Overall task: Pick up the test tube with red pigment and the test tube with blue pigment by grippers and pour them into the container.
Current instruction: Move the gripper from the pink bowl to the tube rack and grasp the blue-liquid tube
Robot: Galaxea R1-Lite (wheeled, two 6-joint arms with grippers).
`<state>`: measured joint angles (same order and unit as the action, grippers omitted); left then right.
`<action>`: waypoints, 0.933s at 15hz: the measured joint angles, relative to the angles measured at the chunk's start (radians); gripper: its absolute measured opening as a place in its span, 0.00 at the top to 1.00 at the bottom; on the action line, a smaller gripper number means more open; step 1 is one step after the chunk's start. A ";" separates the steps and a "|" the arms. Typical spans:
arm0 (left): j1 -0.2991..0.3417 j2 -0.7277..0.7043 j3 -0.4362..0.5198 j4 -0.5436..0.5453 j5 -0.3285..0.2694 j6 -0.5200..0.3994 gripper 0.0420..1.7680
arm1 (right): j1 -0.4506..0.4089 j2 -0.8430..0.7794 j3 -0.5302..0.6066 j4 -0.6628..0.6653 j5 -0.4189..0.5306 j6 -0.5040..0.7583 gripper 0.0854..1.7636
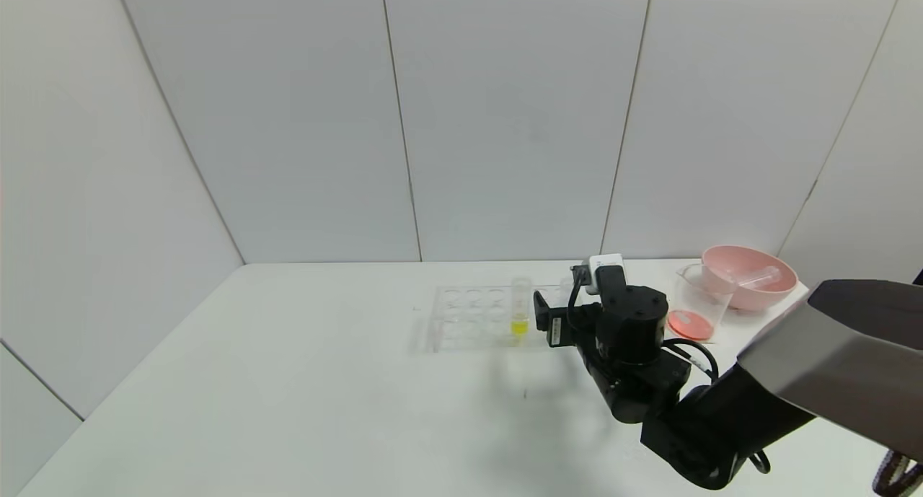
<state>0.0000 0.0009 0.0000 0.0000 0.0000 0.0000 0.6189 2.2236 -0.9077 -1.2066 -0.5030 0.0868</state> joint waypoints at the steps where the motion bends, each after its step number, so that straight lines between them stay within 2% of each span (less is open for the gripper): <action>1: 0.000 0.000 0.000 0.000 0.000 0.000 0.00 | -0.004 0.011 -0.007 0.000 0.000 0.000 0.04; 12: 0.000 0.000 0.000 0.000 0.000 0.000 0.00 | -0.010 0.048 -0.055 -0.001 0.000 -0.001 0.04; 14: 0.000 0.000 0.000 0.000 0.000 0.000 0.00 | -0.010 0.051 -0.058 -0.002 0.000 -0.001 0.22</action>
<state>0.0000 0.0009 0.0000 0.0000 0.0000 0.0000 0.6085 2.2751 -0.9660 -1.2085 -0.5030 0.0860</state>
